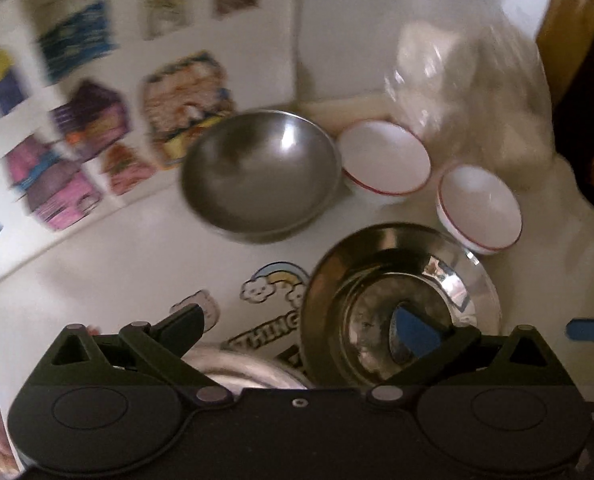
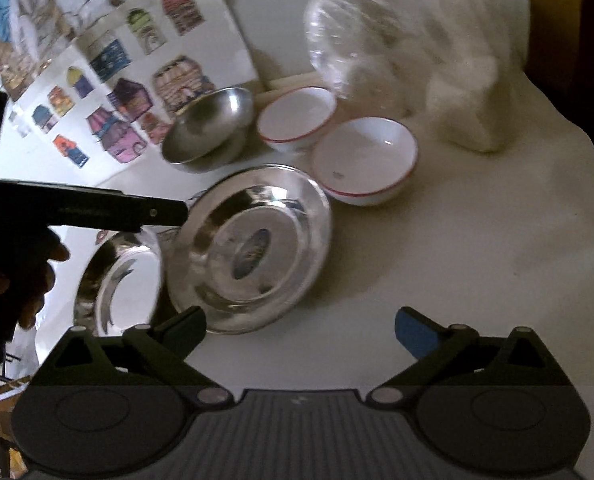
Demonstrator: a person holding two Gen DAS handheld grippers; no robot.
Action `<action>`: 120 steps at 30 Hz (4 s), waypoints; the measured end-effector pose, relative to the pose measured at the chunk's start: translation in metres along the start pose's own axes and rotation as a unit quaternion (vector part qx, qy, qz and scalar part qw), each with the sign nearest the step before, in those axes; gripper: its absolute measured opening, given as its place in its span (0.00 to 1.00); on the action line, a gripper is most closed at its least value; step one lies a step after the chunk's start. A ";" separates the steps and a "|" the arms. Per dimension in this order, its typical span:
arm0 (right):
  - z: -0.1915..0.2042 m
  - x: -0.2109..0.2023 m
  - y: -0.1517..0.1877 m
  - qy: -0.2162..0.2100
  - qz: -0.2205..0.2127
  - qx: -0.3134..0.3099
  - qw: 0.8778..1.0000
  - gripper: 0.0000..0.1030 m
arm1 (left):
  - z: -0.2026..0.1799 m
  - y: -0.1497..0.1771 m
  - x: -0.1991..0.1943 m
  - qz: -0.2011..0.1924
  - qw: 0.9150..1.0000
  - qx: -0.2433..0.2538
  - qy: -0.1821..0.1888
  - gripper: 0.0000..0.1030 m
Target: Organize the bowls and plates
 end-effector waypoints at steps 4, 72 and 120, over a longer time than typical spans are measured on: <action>-0.010 0.004 0.003 -0.004 0.001 0.000 1.000 1.00 | -0.009 -0.007 0.021 0.031 0.999 0.039 -0.004 0.99; -0.015 0.001 0.032 -0.031 0.021 0.059 0.998 0.14 | -0.019 0.023 0.013 0.048 0.998 0.008 0.050 0.56; 0.094 0.014 0.003 -0.034 0.009 -0.050 0.998 0.13 | 0.106 0.065 -0.058 -0.030 0.988 -0.123 0.085 0.21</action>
Point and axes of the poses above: each gripper's, at about its wrist camera, not at the fingertips, and x roughly the way its jaws point, z to its left, y to its underside, the point moved 3 cm from there along x, roughly the way its jaws point, and after that the axes turned 4 degrees about -x, right-handed, at the moved point
